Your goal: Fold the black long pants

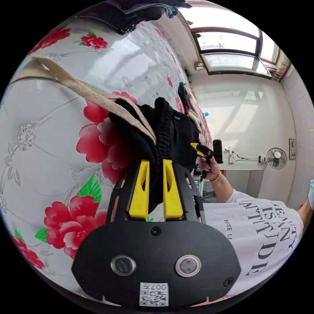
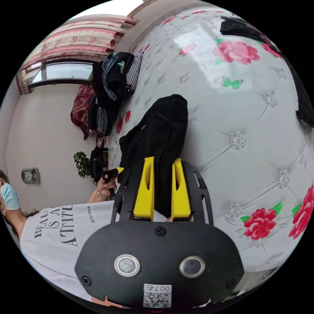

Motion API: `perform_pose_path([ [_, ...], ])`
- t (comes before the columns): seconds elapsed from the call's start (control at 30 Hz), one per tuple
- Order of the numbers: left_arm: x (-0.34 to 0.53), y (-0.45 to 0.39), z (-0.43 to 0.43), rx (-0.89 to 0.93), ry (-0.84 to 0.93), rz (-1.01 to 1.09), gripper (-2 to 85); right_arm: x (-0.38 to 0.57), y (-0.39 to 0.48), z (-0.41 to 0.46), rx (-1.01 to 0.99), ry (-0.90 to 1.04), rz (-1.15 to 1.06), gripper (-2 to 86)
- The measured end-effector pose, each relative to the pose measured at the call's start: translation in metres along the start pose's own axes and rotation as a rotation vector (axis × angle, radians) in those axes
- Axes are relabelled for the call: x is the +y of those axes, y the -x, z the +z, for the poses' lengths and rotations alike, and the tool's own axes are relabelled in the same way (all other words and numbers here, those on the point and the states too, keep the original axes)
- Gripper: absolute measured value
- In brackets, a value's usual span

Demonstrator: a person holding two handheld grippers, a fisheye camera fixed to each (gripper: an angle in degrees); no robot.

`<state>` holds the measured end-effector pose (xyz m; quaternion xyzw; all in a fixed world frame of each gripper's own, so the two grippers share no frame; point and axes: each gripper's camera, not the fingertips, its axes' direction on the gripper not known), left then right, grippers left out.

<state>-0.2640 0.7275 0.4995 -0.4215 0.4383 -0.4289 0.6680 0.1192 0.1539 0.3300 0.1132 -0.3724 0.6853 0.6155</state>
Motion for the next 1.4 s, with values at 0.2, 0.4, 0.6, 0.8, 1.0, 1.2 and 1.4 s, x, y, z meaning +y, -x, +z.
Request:
perform_pose_path([
  [0.2,0.012,-0.061,-0.058,0.014,-0.159,0.126,6.2,-0.049,0.132,0.001,0.091,0.057,-0.347,3.3],
  [0.4,0.010,-0.099,-0.195,0.020,-0.502,0.215,6.2,-0.136,0.338,0.024,0.182,0.100,-0.769,1.7],
  [0.6,-0.013,-0.132,-0.370,-0.149,-0.961,0.352,6.3,-0.229,0.589,0.085,0.193,0.062,-1.143,1.2],
  [0.8,-0.117,-0.050,-0.466,-0.508,-1.022,-0.015,9.5,-0.336,0.704,0.221,0.365,-0.131,-1.023,0.5],
  [1.0,-0.098,0.021,-0.367,-0.668,-0.745,-0.141,5.1,-0.284,0.556,0.319,0.372,-0.058,-0.956,0.0],
  [1.2,-0.085,-0.016,-0.185,-0.780,-0.351,0.025,-0.6,-0.172,0.380,0.308,0.170,0.109,-0.718,2.5],
  [1.4,-0.059,-0.089,-0.057,-0.694,-0.151,0.208,-1.0,-0.074,0.316,0.252,0.299,0.032,-0.558,5.7],
])
